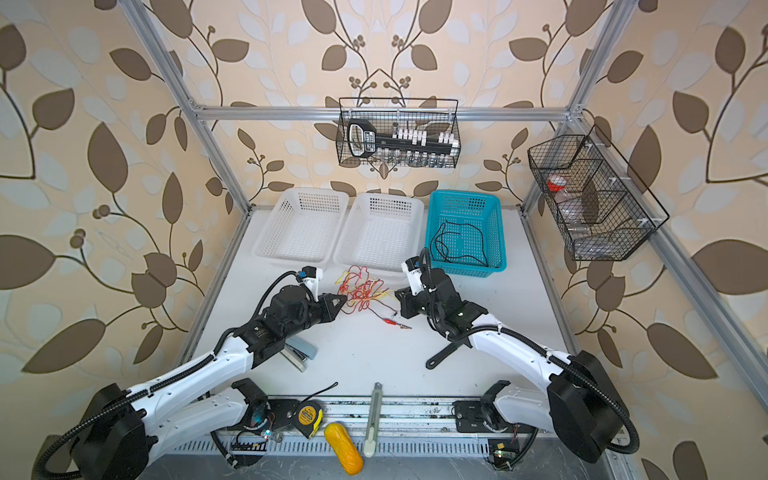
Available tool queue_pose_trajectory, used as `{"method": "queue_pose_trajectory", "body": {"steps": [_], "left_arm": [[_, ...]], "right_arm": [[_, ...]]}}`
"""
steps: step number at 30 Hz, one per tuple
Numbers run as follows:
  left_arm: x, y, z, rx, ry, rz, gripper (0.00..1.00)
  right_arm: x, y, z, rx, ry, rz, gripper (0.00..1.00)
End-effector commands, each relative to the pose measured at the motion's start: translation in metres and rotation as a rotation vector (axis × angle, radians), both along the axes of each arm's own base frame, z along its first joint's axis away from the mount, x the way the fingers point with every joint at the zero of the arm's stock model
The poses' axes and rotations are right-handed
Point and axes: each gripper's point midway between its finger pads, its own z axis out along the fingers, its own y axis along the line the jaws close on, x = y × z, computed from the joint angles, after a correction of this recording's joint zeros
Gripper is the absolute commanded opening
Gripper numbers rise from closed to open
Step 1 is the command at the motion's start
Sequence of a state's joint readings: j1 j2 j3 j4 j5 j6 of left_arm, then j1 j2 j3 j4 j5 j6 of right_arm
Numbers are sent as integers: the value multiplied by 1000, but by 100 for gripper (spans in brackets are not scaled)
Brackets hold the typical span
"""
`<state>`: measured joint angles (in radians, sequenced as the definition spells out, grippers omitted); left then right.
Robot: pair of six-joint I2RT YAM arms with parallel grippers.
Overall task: Untangle the cables
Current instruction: 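Pull the yellow wire away from the left gripper with the right gripper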
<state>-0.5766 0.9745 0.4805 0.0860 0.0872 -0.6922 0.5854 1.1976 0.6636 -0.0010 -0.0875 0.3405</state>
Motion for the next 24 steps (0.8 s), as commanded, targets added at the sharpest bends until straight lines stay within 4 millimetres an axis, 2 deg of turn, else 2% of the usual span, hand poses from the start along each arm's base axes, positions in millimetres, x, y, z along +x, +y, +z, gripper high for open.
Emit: {"method": "queue_pose_trajectory", "body": {"steps": [1, 5, 7, 10, 15, 21, 22, 24], "left_arm": [[-6, 96, -64, 316, 176, 355, 0], [-9, 104, -71, 337, 216, 386, 0], [-9, 105, -73, 340, 228, 390, 0], [-8, 102, -74, 324, 221, 378, 0], [-8, 104, -76, 339, 230, 384, 0], [-4, 103, -76, 337, 225, 387, 0], [-4, 104, -77, 340, 230, 390, 0], [-2, 105, -77, 339, 239, 400, 0]], "right_arm": [[14, -114, -31, -266, 38, -420, 0], [11, -129, -28, -319, 28, -466, 0], [10, -131, -28, -315, 28, -463, 0], [10, -121, -25, -275, 14, -418, 0], [12, -120, -24, -271, 21, -418, 0], [11, -89, -13, -177, -15, -260, 0], [12, -92, -11, -178, -22, -282, 0], [14, -112, -9, -207, -25, -387, 0]]}}
